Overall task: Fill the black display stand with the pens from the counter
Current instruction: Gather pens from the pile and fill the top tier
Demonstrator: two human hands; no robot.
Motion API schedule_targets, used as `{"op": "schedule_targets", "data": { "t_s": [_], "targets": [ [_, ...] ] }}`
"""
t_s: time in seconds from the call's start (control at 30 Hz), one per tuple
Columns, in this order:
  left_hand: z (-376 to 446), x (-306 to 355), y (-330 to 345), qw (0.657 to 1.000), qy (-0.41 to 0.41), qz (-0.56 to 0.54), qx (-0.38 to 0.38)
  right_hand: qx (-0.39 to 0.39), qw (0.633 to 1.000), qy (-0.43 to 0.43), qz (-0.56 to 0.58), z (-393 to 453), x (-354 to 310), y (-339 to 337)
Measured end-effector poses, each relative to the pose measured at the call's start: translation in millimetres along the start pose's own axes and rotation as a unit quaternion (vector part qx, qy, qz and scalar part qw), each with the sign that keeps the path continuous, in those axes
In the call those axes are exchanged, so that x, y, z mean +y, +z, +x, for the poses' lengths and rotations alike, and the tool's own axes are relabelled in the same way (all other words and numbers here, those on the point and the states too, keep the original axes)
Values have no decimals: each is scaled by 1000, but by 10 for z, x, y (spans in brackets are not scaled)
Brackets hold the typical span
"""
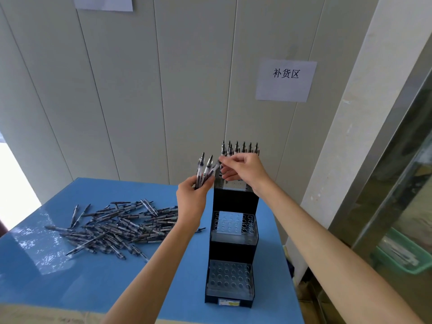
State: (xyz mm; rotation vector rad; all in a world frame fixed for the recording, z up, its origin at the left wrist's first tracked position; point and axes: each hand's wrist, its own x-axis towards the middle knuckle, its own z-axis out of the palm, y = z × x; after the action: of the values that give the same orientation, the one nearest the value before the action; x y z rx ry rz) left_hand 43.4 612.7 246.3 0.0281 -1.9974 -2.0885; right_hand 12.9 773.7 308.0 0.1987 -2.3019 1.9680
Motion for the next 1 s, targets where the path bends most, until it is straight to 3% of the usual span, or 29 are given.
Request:
{"op": "schedule_targets", "data": {
  "t_s": [0.23,0.33,0.47,0.57,0.7,1.0],
  "targets": [
    [-27,-65,39,996,34,73,-24,34,998,44,18,-4,150,-28],
    [-55,-76,33,998,15,47,-38,32,995,62,76,18,141,-65],
    [-26,-78,41,998,-36,47,2,97,987,43,121,109,108,-166],
    [16,-101,-39,998,-58,19,-28,156,985,-6,69,201,49,-265],
    [18,-136,-169,997,-10,37,-63,219,971,-89,-40,386,-71,-358],
    [68,-135,-258,998,-13,16,-59,200,949,-146,-194,592,-81,-379]
  ]
}}
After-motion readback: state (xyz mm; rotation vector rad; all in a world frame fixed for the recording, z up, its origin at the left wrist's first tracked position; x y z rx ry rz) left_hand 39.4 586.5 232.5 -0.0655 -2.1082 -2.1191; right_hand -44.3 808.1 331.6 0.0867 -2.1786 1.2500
